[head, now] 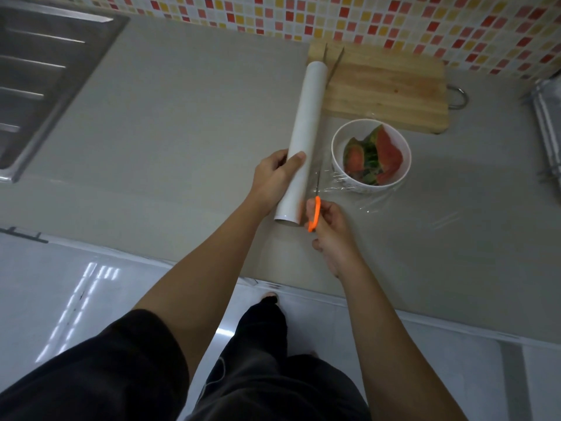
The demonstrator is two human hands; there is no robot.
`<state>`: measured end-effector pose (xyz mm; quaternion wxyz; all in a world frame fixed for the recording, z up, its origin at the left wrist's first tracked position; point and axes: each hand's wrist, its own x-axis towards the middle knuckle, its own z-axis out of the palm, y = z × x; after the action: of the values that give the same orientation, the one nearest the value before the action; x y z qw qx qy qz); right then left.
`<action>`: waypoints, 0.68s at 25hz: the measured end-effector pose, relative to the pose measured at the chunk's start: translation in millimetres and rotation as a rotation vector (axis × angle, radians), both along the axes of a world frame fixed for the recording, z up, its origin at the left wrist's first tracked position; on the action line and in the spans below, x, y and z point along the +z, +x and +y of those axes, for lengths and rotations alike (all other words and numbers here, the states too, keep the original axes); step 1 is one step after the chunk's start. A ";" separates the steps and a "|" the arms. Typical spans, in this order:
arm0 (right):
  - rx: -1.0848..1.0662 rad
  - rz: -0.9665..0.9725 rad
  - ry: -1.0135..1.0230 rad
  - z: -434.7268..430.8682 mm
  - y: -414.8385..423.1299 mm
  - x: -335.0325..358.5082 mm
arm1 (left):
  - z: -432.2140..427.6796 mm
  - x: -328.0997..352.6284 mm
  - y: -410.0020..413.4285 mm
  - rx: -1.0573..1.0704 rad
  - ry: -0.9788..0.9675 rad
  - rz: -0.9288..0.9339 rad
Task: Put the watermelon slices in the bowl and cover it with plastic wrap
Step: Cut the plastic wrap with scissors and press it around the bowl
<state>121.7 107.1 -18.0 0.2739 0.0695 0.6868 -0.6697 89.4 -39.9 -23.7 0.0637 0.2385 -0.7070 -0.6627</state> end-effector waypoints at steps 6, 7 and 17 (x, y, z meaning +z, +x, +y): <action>0.001 0.050 -0.020 -5.0 -20.5 -2.2 | -1.2 -2.1 2.0 -0.010 0.028 -0.003; 0.008 0.051 -0.016 -6.1 -23.2 -2.1 | -1.4 -2.4 2.4 -0.011 0.036 -0.006; 0.021 0.065 -0.001 -18.9 -44.3 -2.4 | -7.1 -1.3 5.4 -0.040 0.066 -0.052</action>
<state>77.4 88.2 -20.4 0.2584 0.0405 0.6956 -0.6691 94.8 -47.0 -25.0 0.0240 0.2435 -0.6907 -0.6805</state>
